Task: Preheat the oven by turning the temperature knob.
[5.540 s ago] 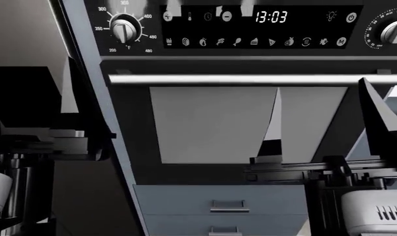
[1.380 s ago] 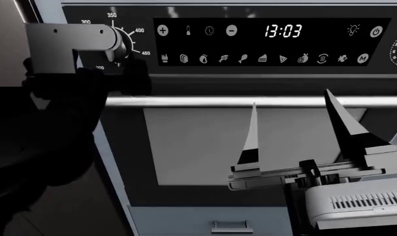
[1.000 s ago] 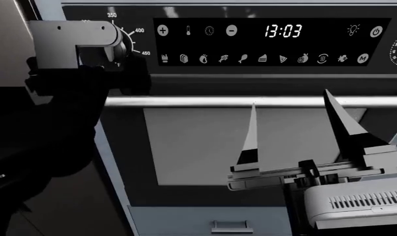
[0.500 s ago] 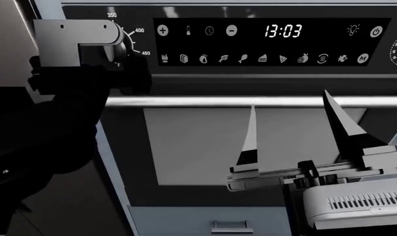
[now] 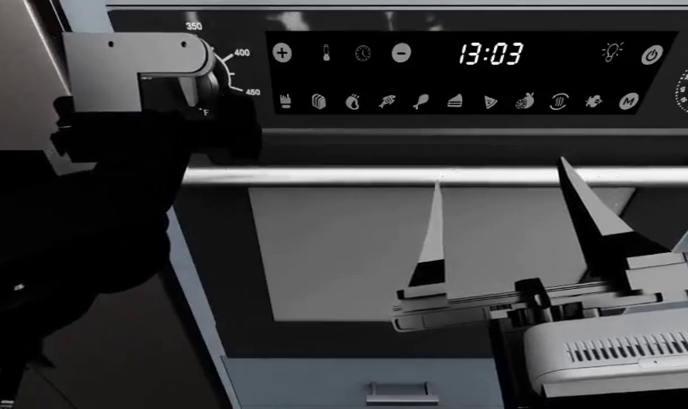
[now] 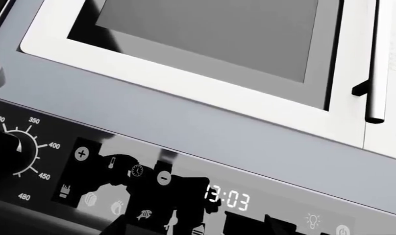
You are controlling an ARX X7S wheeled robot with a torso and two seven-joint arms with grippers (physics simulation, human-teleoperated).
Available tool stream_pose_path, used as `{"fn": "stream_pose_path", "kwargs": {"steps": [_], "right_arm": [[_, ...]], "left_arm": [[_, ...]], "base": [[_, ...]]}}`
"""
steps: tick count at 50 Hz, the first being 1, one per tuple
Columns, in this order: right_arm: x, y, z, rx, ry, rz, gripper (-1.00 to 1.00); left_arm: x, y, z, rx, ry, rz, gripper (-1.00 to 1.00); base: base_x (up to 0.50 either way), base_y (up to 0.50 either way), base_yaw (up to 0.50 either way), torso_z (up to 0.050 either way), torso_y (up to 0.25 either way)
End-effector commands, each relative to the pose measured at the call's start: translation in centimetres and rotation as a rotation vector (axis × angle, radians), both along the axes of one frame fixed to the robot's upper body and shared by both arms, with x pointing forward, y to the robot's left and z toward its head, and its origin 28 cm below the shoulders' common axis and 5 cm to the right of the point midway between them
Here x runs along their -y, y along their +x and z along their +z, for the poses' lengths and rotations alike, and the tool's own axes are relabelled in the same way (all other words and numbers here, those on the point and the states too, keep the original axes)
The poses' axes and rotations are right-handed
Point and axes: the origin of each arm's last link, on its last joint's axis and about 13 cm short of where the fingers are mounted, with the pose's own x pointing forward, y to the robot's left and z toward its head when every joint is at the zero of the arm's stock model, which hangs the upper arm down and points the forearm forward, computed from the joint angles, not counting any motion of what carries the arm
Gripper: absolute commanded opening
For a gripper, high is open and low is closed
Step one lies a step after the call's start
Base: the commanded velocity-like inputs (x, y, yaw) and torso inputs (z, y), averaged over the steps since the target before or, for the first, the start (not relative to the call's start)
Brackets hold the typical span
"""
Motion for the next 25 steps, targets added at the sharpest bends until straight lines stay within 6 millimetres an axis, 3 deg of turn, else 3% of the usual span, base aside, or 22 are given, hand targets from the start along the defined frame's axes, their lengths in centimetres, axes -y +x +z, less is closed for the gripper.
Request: {"fn": "stream_pose_path", "kwargs": {"steps": [1, 23, 24, 25], "right_arm": [[-0.02, -0.02, -0.01, 0.000, -0.001, 0.000, 1.00], [-0.05, 0.04, -0.05, -0.001, -0.002, 0.002, 1.00], [-0.05, 0.02, -0.03, 0.000, -0.002, 0.002, 1.00], [-0.05, 0.01, -0.03, 0.000, -0.001, 0.003, 1.00]], "left_arm": [[-0.02, 0.25, -0.09, -0.003, 0.003, 0.001, 1.00], [-0.08, 0.57, -0.24, -0.009, 0.001, 0.004, 1.00], [-0.11, 0.64, -0.22, -0.009, 0.001, 0.005, -1.00], [-0.12, 0.69, -0.25, -0.010, 0.001, 0.006, -1.00]], "base": [[0.00, 0.00, 0.00, 0.000, 0.000], [0.00, 0.00, 0.00, 0.000, 0.000], [0.00, 0.00, 0.00, 0.000, 0.000], [0.00, 0.00, 0.00, 0.000, 0.000]]}}
